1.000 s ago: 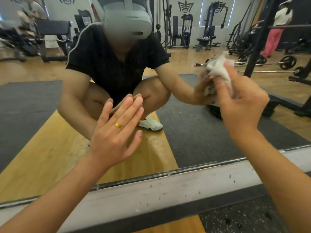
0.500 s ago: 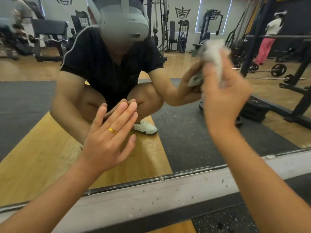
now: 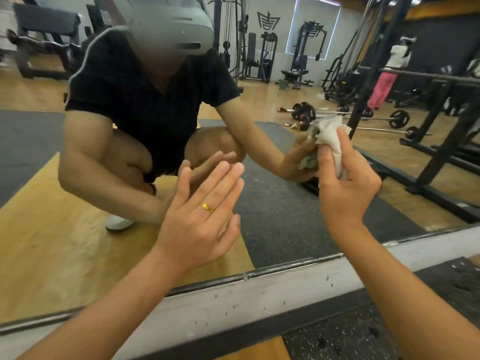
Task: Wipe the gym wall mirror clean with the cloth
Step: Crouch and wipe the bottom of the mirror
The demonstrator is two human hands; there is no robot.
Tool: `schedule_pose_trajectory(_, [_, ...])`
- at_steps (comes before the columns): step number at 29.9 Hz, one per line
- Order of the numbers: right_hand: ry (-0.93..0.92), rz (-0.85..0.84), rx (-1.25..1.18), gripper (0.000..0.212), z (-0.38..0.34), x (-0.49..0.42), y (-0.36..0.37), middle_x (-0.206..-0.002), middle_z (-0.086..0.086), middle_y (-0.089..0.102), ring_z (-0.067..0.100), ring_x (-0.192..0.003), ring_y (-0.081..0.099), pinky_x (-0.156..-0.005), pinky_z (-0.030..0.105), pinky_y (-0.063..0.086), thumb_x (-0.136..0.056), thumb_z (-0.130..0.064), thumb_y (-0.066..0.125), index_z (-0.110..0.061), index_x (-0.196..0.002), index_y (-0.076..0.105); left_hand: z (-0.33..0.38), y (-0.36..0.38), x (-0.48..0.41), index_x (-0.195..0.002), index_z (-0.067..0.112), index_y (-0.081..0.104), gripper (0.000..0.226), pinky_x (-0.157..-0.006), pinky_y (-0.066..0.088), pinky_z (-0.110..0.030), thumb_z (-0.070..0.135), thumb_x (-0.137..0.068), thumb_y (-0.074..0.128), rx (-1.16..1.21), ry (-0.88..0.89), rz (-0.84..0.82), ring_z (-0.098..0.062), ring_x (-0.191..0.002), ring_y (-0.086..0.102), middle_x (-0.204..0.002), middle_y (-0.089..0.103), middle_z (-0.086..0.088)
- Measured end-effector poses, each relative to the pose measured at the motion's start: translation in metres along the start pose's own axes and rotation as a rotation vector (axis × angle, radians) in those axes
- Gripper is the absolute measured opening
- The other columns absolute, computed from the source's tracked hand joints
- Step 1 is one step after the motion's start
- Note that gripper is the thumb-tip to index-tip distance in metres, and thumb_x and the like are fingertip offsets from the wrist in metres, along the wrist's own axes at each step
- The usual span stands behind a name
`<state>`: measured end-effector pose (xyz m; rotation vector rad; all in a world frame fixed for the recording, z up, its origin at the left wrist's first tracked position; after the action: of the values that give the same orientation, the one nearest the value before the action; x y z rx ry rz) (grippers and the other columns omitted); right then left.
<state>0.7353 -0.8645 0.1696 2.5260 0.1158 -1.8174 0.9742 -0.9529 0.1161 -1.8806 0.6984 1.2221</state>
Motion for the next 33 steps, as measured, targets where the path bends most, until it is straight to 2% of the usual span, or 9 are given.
schedule_pose_trajectory(5, [0.122, -0.117, 0.032, 0.042, -0.009, -0.004, -0.007, -0.074, -0.003, 0.060, 0.002, -0.065, 0.051, -0.064, 0.029, 0.046, -0.101, -0.033, 0.062, -0.018, -0.141, 0.061, 0.023, 0.018, -0.019, -0.142, 0.006, 0.060, 0.050, -0.123, 0.001, -0.065, 0.023, -0.095, 0.058, 0.053, -0.126, 0.019, -0.027, -0.152, 0.033, -0.158, 0.045, -0.009])
schedule_pose_trajectory(9, [0.131, -0.273, 0.125, 0.045, -0.025, -0.015, -0.019, -0.075, 0.007, 0.067, 0.020, -0.067, 0.061, -0.066, 0.044, 0.052, -0.101, -0.032, 0.063, -0.022, -0.144, 0.056, 0.012, 0.014, 0.005, -0.152, 0.001, 0.045, 0.063, -0.129, 0.011, -0.048, 0.023, -0.094, 0.057, 0.044, -0.015, -0.100, -0.027, -0.154, 0.028, -0.164, 0.034, -0.013])
schedule_pose_trajectory(14, [0.131, -0.230, 0.123, 0.045, -0.030, 0.006, -0.008, -0.072, -0.001, 0.062, 0.009, -0.065, 0.056, -0.062, 0.035, 0.048, -0.102, -0.036, 0.060, -0.013, -0.139, 0.065, 0.006, 0.015, 0.010, -0.154, -0.001, 0.041, 0.065, -0.128, 0.014, -0.045, 0.025, -0.096, 0.054, 0.002, 0.047, -0.142, -0.029, -0.155, 0.024, -0.165, 0.031, -0.016])
schedule_pose_trajectory(16, [-0.006, -0.285, 0.092, 0.044, -0.038, 0.034, 0.004, -0.072, 0.002, 0.061, 0.012, -0.063, 0.055, -0.059, 0.030, 0.045, -0.101, -0.034, 0.062, -0.009, -0.137, 0.066, 0.007, 0.015, 0.011, -0.154, -0.001, 0.041, 0.066, -0.128, 0.013, -0.046, 0.026, -0.095, 0.052, -0.033, 0.056, -0.129, -0.030, -0.154, 0.025, -0.164, 0.032, -0.017])
schedule_pose_trajectory(19, [-0.452, -0.387, 0.194, 0.040, -0.046, 0.060, 0.010, -0.072, 0.001, 0.059, 0.019, -0.057, 0.056, -0.046, 0.036, 0.045, -0.101, -0.029, 0.066, -0.019, -0.140, 0.061, 0.008, 0.015, 0.013, -0.154, -0.001, 0.041, 0.065, -0.128, 0.011, -0.049, 0.027, -0.096, 0.053, -0.012, 0.065, -0.150, -0.032, -0.154, 0.027, -0.164, 0.032, -0.018])
schedule_pose_trajectory(22, [-0.690, -0.296, 0.309, 0.040, -0.017, 0.020, 0.000, -0.074, 0.002, 0.061, 0.021, -0.053, 0.057, -0.040, 0.037, 0.044, -0.100, -0.029, 0.069, -0.023, -0.139, 0.061, 0.029, 0.012, 0.000, -0.152, 0.001, 0.042, 0.061, -0.125, 0.017, -0.057, 0.025, -0.097, 0.054, 0.048, 0.066, -0.105, -0.033, -0.152, 0.032, -0.161, 0.036, -0.018])
schedule_pose_trajectory(27, [-0.406, -0.132, 0.100, 0.038, 0.038, -0.016, -0.018, -0.085, 0.008, 0.070, 0.023, -0.063, 0.063, -0.049, 0.038, 0.052, -0.102, -0.027, 0.066, -0.011, -0.137, 0.064, 0.086, 0.038, -0.063, -0.152, 0.001, 0.044, 0.060, -0.124, 0.019, -0.057, 0.023, -0.097, 0.053, 0.079, 0.150, -0.091, -0.029, -0.154, 0.030, -0.161, 0.036, -0.015])
schedule_pose_trajectory(31, [-0.568, -0.212, 0.137, 0.038, 0.057, 0.000, -0.018, -0.070, 0.002, 0.057, 0.020, -0.051, 0.053, -0.042, 0.036, 0.043, -0.101, -0.028, 0.067, -0.017, -0.136, 0.067, 0.091, 0.068, -0.092, -0.150, -0.001, 0.046, 0.059, -0.126, 0.012, -0.057, 0.022, -0.096, 0.056, 0.003, 0.124, -0.100, -0.030, -0.152, 0.031, -0.159, 0.041, -0.018])
schedule_pose_trajectory(33, [-0.498, -0.132, 0.197, 0.035, 0.086, -0.020, -0.031, -0.071, 0.003, 0.060, 0.021, -0.050, 0.054, -0.041, 0.036, 0.044, -0.101, -0.029, 0.068, -0.016, -0.134, 0.069, 0.093, 0.078, -0.090, -0.148, -0.001, 0.048, 0.059, -0.124, 0.011, -0.062, 0.023, -0.095, 0.059, -0.074, 0.155, -0.113, -0.030, -0.153, 0.031, -0.159, 0.041, -0.018])
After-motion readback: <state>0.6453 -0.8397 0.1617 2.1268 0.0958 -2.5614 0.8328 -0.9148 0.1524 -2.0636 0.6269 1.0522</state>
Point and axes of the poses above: each hand's wrist, its own x-axis away from the middle knuckle, its own y-axis out of the palm, z = x × y, the point moved 6 cm from there along -x, towards the middle knuckle
